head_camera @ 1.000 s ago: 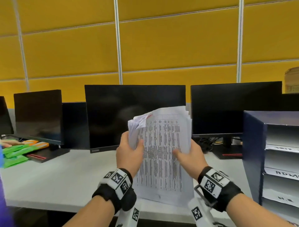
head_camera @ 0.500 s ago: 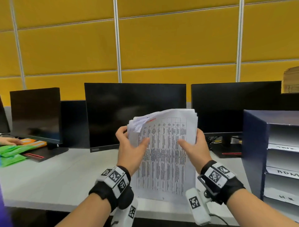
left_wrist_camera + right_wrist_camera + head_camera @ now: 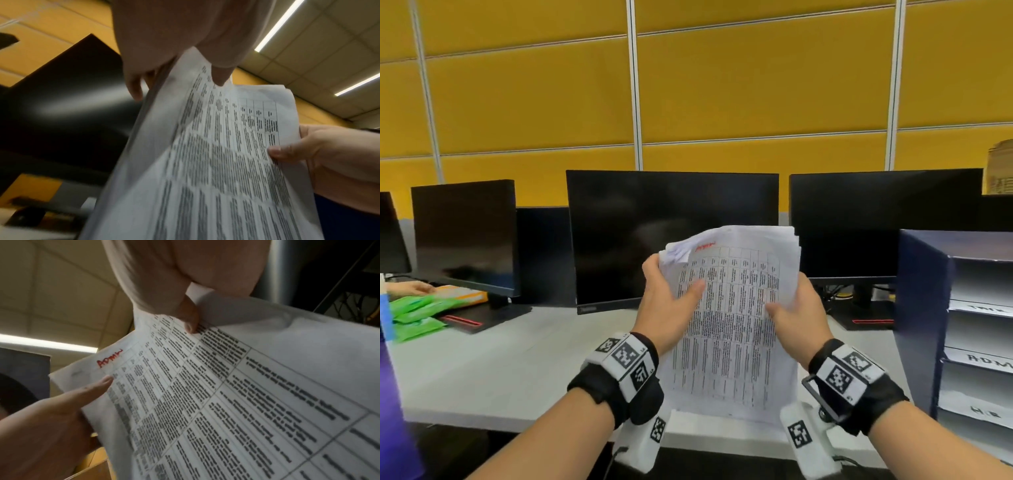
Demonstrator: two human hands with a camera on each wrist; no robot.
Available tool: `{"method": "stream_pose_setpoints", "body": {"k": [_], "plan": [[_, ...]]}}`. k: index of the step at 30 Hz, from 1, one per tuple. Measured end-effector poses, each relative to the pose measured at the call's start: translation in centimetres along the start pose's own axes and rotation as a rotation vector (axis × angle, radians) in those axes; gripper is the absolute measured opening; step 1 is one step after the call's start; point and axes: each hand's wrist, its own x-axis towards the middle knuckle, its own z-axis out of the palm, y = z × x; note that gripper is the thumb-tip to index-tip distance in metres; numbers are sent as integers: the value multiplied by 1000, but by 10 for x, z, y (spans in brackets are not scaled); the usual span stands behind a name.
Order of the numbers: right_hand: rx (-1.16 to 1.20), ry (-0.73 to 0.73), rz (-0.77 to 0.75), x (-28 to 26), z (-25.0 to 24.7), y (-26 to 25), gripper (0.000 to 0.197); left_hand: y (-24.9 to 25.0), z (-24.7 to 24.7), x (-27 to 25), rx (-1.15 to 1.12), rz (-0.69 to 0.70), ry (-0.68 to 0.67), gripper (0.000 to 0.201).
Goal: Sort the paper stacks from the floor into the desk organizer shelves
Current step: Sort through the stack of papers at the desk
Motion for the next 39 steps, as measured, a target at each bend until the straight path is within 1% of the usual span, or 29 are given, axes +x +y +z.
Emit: {"method": "stream_pose_setpoints", "body": {"k": [1, 3, 4, 5, 6, 7, 8, 9, 10, 11, 12, 14, 16, 17, 20, 22, 23, 24, 26, 27, 28, 29, 31, 32, 33, 34, 36, 38, 39], "plan": [[10, 20, 5, 2, -3, -2, 45, 6, -1, 1, 50, 29, 36, 66], [7, 39, 15, 6, -8, -6, 46, 23, -6, 8, 234, 118, 171, 88], [2, 32, 20, 7, -10, -8, 47, 36, -9, 11, 341, 177, 235, 94], [0, 17, 22, 7, -10, -10, 47, 49, -12, 16, 464, 242, 265, 96], [4, -6, 14, 6, -11, -13, 47, 62, -12, 20, 624, 310, 245, 92], [1, -34, -6, 5, -12, -17, 46, 73, -12, 25, 806, 354, 164, 82], [-10, -66, -33, 4, -12, -21, 45, 82, -10, 28, 970, 368, 51, 67], [-24, -99, -64, 3, -12, -27, 44, 91, -7, 30, 1087, 344, -67, 51], [-29, -129, -95, 1, -12, -32, 44, 97, -6, 32, 1137, 287, -168, 38], [-29, -152, -117, 0, -12, -36, 45, 103, -4, 33, 1121, 228, -238, 29], [-37, -164, -130, 1, -13, -38, 45, 107, -5, 33, 1054, 179, -270, 23], [-52, -132, -155, 2, -16, -43, 39, 108, -9, 34, 895, 147, -249, 17], [-50, -87, -156, 6, -25, -42, 29, 97, -19, 37, 745, 118, -176, 14], [-56, -81, -126, 9, -32, -40, 30, 89, -26, 38, 637, 87, -141, 13], [-63, -111, 42, 10, -54, -23, 42, 58, -49, 36, 300, -13, -81, 16], [-69, -91, 100, 7, -64, -6, 42, 32, -58, 29, 129, -89, -45, 17], [-31, -69, 126, 4, -66, 3, 41, 18, -61, 25, 48, -124, -20, 18], [71, -66, 176, 0, -66, 11, 42, 5, -62, 21, -40, -161, 2, 19], [332, -122, 289, -6, -62, 22, 52, -16, -58, 13, -221, -224, 22, 23], [413, -142, 316, -8, -59, 25, 56, -22, -53, 9, -293, -237, 21, 25], [436, -134, 292, -9, -56, 25, 55, -26, -48, 7, -341, -228, 20, 26], [417, -77, 236, -8, -52, 25, 49, -27, -43, 5, -366, -200, 29, 27], [317, 97, 138, -5, -46, 19, 37, -28, -29, 2, -361, -135, 85, 28], [299, 155, 110, -5, -43, 18, 34, -31, -23, 1, -339, -109, 121, 27], [291, 181, 102, -7, -41, 18, 32, -35, -17, -2, -303, -93, 145, 27], [276, 181, 110, -9, -40, 21, 31, -40, -11, -6, -251, -91, 144, 29], [214, 131, 138, -18, -38, 33, 32, -55, -2, -16, -158, -118, 55, 41], [119, 43, 151, -26, -38, 42, 39, -71, 1, -24, -153, -145, -58, 54], [89, 20, 147, -28, -39, 44, 43, -75, 1, -26, -163, -151, -80, 58]]}}
